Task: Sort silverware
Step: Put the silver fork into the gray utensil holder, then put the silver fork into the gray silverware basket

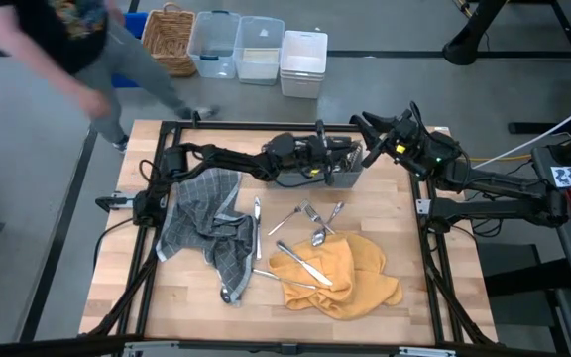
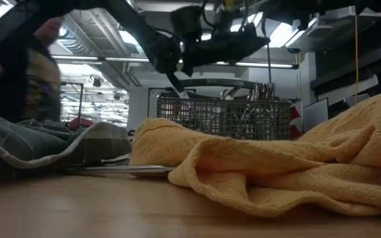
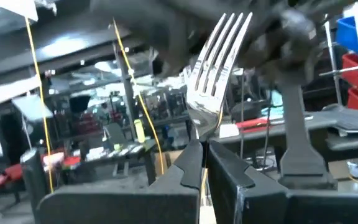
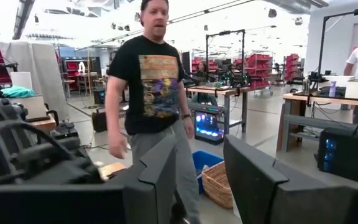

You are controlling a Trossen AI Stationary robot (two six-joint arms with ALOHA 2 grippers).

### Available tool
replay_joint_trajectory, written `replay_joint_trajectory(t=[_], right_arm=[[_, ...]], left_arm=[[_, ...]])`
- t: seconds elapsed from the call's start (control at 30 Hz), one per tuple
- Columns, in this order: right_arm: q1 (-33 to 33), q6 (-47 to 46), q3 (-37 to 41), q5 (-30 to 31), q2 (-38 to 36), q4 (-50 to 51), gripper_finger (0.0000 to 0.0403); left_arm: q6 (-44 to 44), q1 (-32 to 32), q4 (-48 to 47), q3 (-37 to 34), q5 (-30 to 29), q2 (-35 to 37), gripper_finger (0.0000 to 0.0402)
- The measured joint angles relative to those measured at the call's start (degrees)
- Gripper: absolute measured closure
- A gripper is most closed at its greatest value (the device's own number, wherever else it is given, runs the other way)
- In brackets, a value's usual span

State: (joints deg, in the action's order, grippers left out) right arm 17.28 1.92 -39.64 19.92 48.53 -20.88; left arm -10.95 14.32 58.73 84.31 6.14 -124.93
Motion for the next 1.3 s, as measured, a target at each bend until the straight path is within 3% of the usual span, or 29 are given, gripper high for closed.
replay_joint_trajectory(t=[0.13,0.27,0.6,1.0,1.3], right_arm=[[0.0,-0.03,0.0,0.0,0.0,0.0,0.0267],[0.0,0.01,0.0,-0.02,0.0,0.04,0.0267],[0.0,0.05,-0.02,-0.02,0.02,0.94,0.0267],[0.0,0.05,-0.02,-0.04,0.04,3.5,0.0267],[0.0,0.05,-0.04,-0.11,0.04,4.52,0.0267]], left_arm=[[2.03,0.53,-4.66,0.57,-0.12,-1.31,0.0396],[-2.36,0.38,-12.4,0.57,0.01,-1.31,0.0396],[-2.83,-0.41,-16.0,0.77,-0.97,-1.17,0.0393],[10.27,-0.4,-20.53,0.57,-3.09,-1.24,0.0312],[12.54,-1.75,-17.3,0.55,-3.01,-0.9,0.0302]])
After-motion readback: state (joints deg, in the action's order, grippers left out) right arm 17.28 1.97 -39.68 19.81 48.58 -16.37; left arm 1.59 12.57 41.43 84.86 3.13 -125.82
